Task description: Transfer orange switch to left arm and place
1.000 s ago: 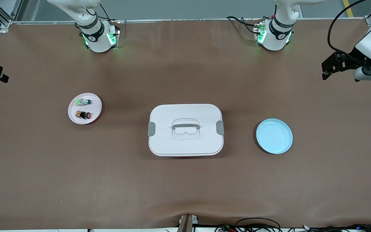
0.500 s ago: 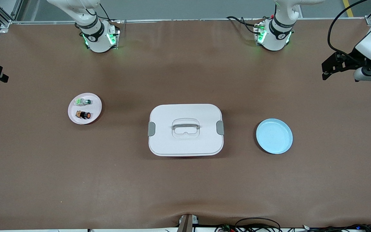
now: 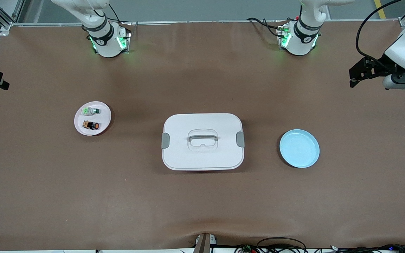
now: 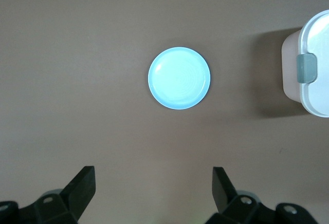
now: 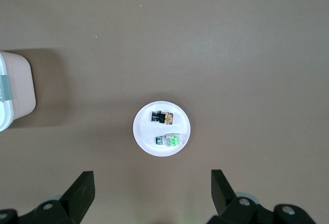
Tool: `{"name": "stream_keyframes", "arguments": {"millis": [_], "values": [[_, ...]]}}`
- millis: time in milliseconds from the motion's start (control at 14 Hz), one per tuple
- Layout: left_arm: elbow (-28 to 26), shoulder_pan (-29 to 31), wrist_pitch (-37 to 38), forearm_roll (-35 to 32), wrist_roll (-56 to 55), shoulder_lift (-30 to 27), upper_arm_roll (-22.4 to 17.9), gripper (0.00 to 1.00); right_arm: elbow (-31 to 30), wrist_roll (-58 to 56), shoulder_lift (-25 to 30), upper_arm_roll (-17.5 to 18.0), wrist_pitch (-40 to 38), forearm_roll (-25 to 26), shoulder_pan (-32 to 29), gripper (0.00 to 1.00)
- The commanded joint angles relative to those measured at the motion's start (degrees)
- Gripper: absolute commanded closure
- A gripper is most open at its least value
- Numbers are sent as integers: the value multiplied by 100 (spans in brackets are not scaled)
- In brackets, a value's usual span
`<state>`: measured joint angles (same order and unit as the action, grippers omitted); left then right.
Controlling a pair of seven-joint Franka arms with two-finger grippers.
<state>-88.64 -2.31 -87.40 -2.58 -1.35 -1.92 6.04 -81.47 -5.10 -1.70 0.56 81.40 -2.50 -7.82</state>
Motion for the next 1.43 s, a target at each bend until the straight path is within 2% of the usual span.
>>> {"name": "stream_keyframes", "arguments": {"millis": [0,1357], "values": [[31,29,74,29,-32,-1,29,0,-159,-17,161,-21,69,-75,0,0],[-197,-33,-348,29,-40,8,64,0,-150,-17,38,-30,140,22,-88,0]]}}
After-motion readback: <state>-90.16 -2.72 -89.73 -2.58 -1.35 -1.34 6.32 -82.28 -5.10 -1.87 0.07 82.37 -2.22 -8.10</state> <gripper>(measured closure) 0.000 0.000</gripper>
